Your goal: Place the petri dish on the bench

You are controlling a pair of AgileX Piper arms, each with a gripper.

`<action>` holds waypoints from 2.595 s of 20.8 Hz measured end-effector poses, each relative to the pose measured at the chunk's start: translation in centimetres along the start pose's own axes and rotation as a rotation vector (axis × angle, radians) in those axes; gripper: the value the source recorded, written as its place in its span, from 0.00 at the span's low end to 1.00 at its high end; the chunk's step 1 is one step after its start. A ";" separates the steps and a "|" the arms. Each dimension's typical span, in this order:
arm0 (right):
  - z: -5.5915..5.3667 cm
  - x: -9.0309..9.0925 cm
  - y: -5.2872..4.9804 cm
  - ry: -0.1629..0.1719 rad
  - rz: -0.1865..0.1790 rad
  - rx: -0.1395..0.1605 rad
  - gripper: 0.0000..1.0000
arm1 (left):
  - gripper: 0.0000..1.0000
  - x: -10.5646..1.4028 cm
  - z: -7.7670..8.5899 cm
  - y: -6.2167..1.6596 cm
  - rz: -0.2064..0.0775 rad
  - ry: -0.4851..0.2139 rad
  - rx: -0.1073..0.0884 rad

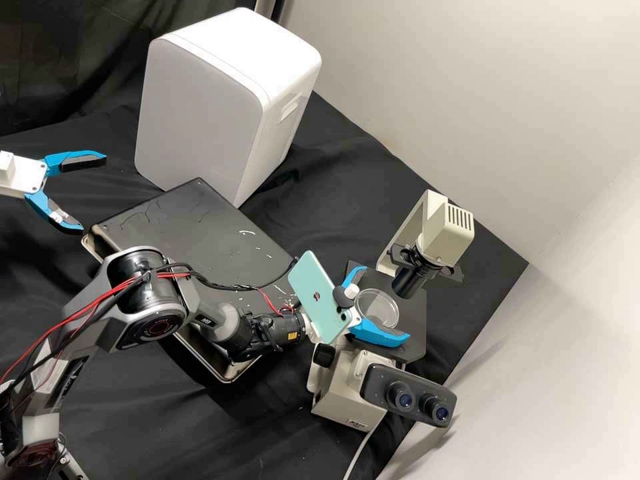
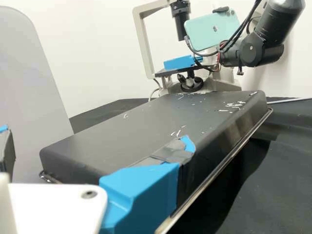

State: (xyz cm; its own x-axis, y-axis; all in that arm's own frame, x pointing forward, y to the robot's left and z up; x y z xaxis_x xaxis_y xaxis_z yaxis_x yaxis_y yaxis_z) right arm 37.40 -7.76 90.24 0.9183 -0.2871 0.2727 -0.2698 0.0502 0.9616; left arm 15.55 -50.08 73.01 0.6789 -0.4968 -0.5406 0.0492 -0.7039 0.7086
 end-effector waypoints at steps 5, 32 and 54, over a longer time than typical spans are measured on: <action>0.0 0.0 0.0 -0.001 0.001 -0.014 1.00 | 1.00 0.0 0.0 0.00 0.000 0.000 0.000; -0.1 0.1 -0.5 0.008 -0.003 -0.042 0.00 | 1.00 0.0 0.0 0.00 0.000 0.000 0.000; -0.2 -2.3 -0.7 0.010 -0.013 -0.047 0.00 | 1.00 0.0 0.0 -0.03 -0.001 0.000 -0.001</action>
State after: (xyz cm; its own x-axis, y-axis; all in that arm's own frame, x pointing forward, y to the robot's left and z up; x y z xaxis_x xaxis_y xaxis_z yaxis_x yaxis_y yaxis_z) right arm 35.48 -6.95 88.96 0.9246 -0.2781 0.2602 -0.2441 0.0917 0.9654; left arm 15.56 -50.06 72.99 0.6788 -0.4958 -0.5416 0.0507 -0.7042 0.7082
